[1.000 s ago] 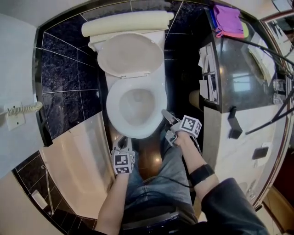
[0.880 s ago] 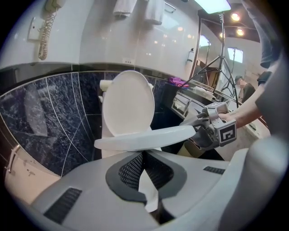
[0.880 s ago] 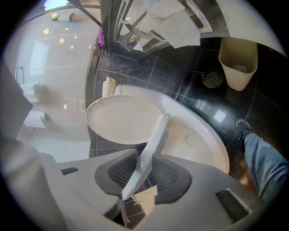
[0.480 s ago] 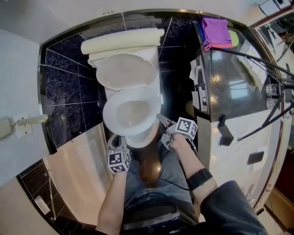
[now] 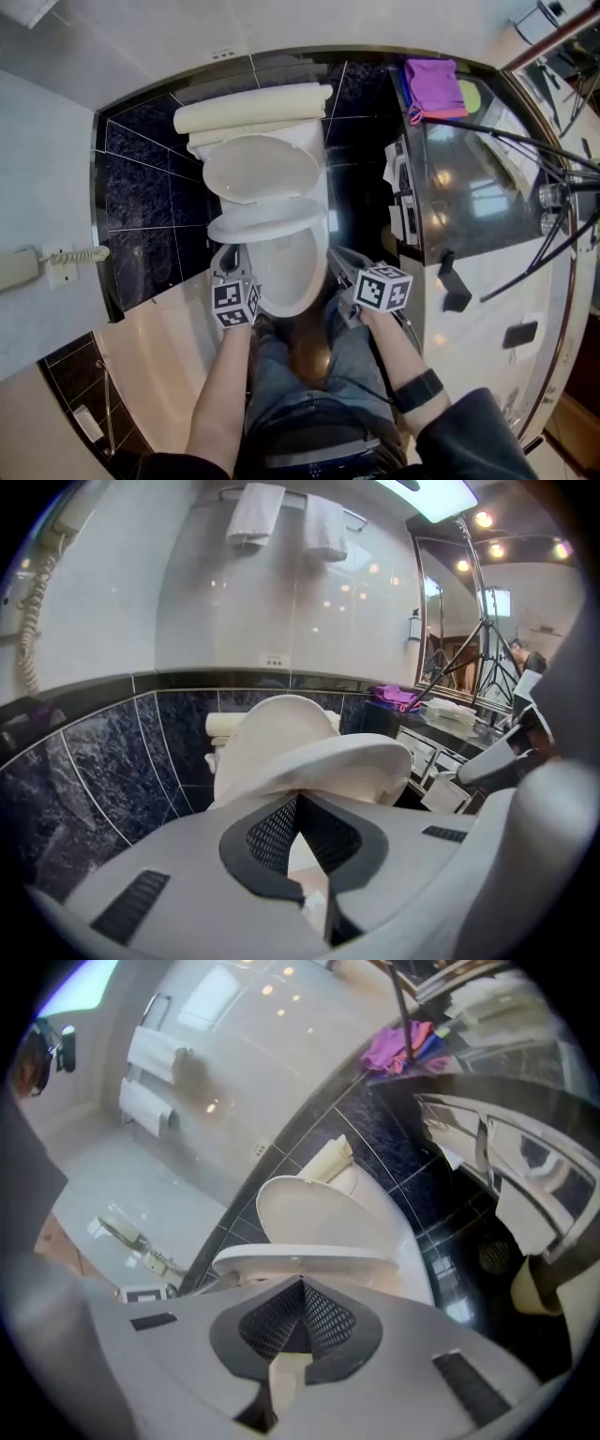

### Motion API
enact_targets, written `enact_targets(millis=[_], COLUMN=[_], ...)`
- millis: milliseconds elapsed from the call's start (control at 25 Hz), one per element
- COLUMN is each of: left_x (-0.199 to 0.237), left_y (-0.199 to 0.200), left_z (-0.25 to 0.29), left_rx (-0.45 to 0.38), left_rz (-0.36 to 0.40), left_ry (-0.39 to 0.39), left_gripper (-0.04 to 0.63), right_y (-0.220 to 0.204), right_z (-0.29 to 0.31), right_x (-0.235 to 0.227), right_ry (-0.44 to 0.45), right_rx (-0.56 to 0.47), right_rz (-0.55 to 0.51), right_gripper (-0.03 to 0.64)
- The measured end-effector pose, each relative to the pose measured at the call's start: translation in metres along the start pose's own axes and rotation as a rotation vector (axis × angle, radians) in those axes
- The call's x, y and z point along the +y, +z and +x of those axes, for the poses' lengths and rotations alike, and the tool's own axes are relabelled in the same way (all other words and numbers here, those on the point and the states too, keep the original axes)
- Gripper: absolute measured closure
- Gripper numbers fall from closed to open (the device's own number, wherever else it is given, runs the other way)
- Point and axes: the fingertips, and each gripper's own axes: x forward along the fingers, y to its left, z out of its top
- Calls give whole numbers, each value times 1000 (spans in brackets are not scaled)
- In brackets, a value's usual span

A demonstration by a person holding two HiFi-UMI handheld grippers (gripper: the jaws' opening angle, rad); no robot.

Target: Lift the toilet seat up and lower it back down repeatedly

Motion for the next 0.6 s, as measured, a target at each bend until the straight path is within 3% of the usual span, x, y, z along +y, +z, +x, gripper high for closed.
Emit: enact_targets(millis=[320, 600], left_x=[23, 36], left_y=[45, 74], left_z=[54, 99], left_rx=[-40, -30], left_rz=[50, 109], left_ry=[49, 60], left_gripper=[595, 595], right_y=[21, 32], right_z=[-28, -34], right_x=[20, 26], right_ry=[-49, -61], right_rx=[20, 27], right_rz=[-361, -473], right_gripper=[612, 612])
